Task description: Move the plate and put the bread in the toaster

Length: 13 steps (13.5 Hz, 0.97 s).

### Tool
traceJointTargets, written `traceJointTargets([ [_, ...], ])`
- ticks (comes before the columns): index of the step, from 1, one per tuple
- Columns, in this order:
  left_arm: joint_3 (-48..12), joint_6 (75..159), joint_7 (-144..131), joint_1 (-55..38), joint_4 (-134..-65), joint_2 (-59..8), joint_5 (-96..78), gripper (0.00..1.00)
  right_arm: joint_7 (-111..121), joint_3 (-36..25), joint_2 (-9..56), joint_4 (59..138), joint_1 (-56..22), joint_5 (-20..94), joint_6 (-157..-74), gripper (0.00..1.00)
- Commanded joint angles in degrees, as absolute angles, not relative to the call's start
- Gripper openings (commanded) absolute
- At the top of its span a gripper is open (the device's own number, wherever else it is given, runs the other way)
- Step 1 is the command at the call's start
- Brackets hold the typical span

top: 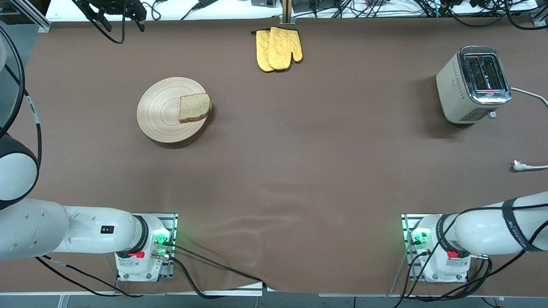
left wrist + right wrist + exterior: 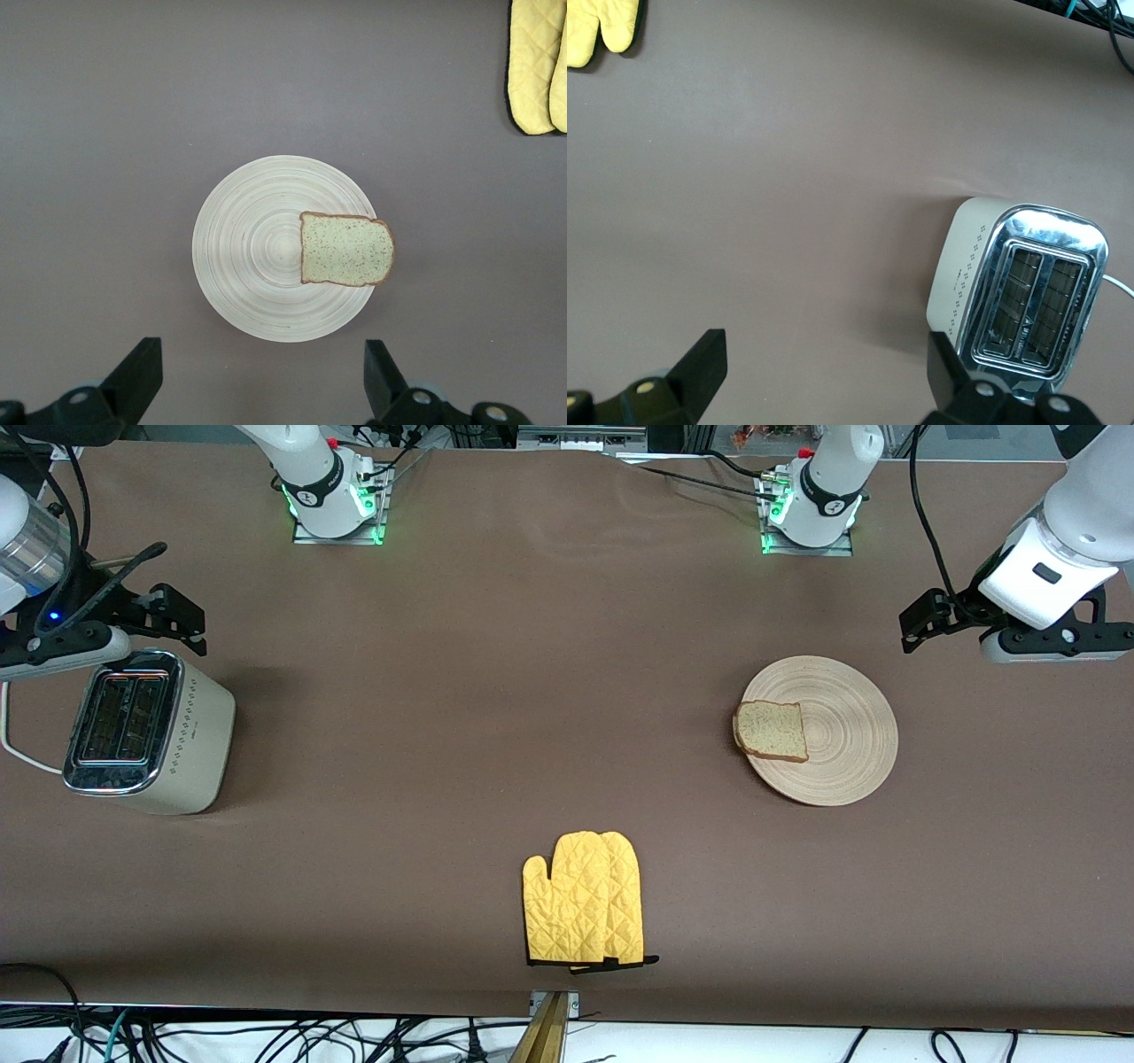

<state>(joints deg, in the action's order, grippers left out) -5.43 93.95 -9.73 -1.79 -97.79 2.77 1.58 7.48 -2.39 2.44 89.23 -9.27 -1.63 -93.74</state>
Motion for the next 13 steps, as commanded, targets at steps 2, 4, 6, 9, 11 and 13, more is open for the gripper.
traceJointTargets([
  [2,-5.5,92.9,-10.3,-2.3,-96.2,2.2,3.4,1.00,8.0,-2.3,1.9,88.7,-9.4,-2.5,-92.6,1.00],
  [4,-5.5,92.9,-10.3,-2.3,-96.2,2.2,3.4,1.00,8.1,-2.3,1.9,88.7,-9.3,-2.5,-92.6,1.00],
  [6,-5.5,92.9,-10.3,-2.3,-96.2,2.2,3.4,1.00,8.1,-2.4,1.9,88.7,-9.3,-2.5,-92.6,1.00],
  [9,-5.5,92.9,-10.3,-2.3,-96.2,2.2,3.4,1.00,8.1,-2.5,1.9,88.8,-9.3,-2.5,-92.6,1.00],
  [11,-5.4,92.9,-9.7,-1.9,-96.2,2.1,2.8,1.00,8.1,-2.5,1.9,88.8,-9.3,-2.5,-92.6,1.00],
  [13,-5.0,92.7,-9.5,-1.4,-96.0,1.4,2.5,1.00,8.0,-2.5,1.9,88.8,-9.3,-2.5,-92.6,1.00],
])
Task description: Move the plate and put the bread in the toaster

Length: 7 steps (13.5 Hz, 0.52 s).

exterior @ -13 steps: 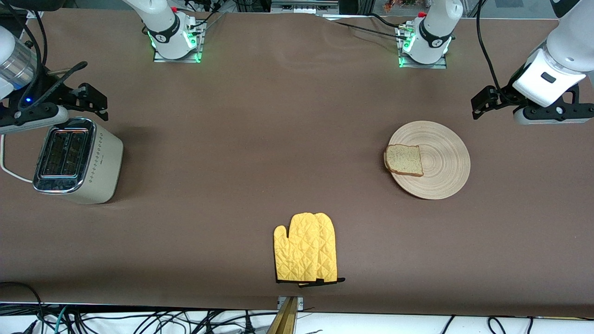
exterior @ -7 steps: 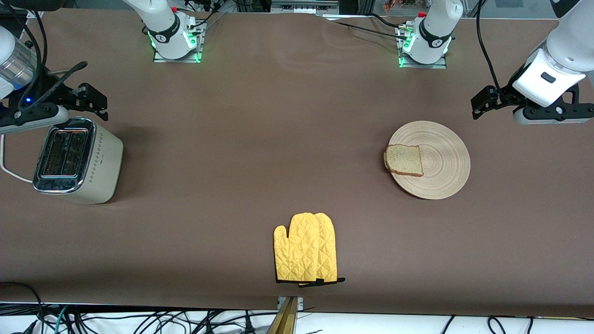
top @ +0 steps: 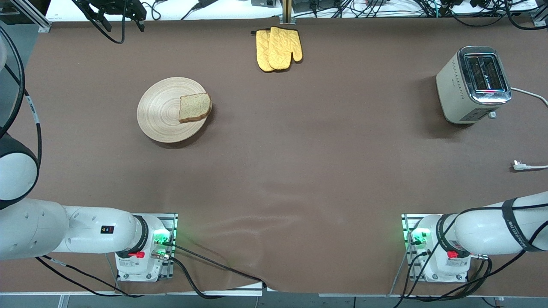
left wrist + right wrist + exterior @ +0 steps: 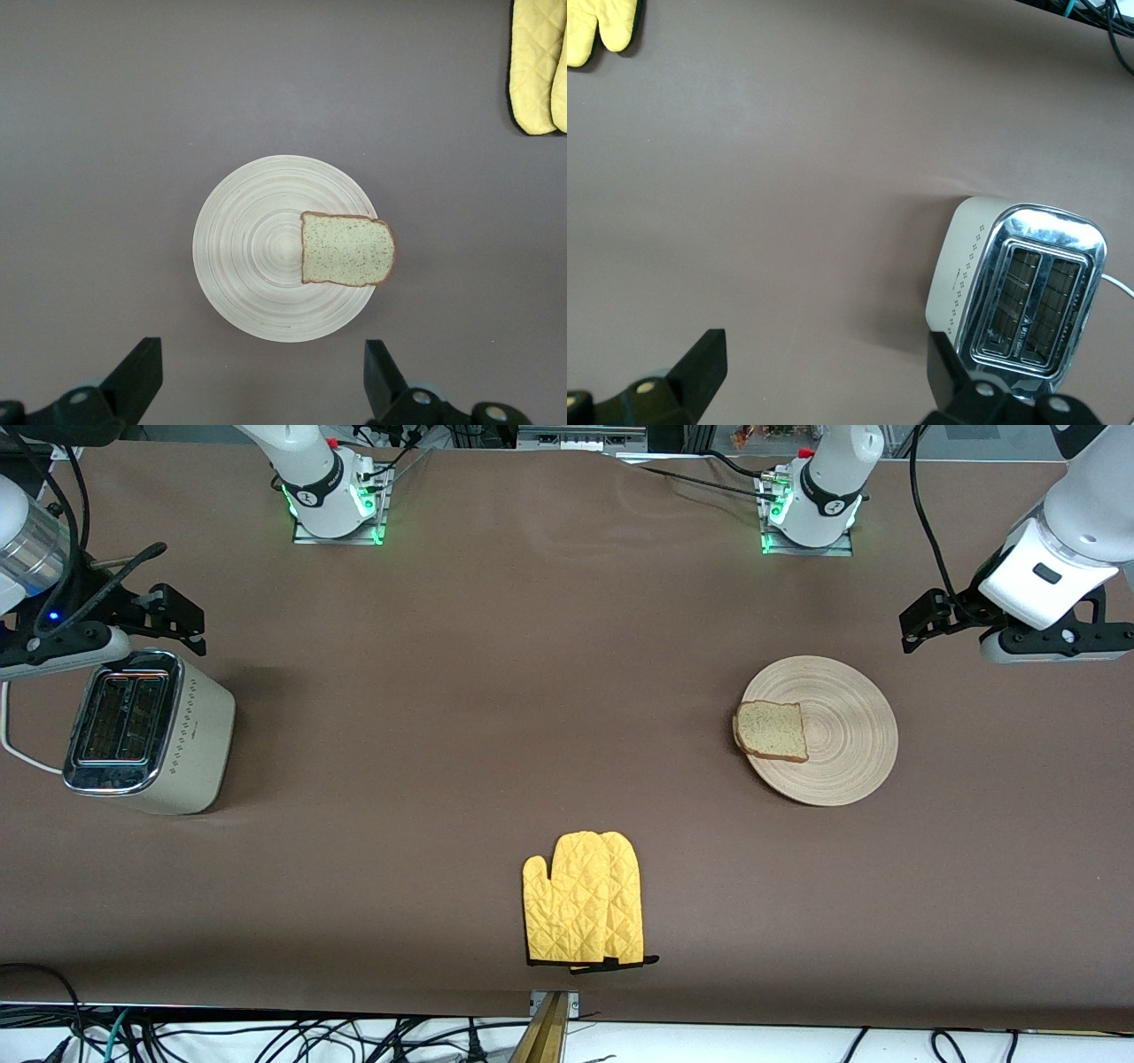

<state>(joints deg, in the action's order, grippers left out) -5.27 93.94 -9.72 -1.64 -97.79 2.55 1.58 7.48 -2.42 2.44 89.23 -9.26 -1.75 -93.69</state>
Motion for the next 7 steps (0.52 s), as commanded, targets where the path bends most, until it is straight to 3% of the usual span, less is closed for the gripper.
traceJointTargets([
  [1,-5.0,92.6,-9.6,-1.4,-95.9,1.4,2.5,1.00,8.1,-2.5,1.9,88.7,-9.4,-2.5,-92.6,1.00],
  [7,-4.9,92.5,-9.6,-0.1,-95.3,1.0,0.6,1.00,8.0,-2.4,1.9,88.8,-9.3,-2.5,-92.6,1.00],
])
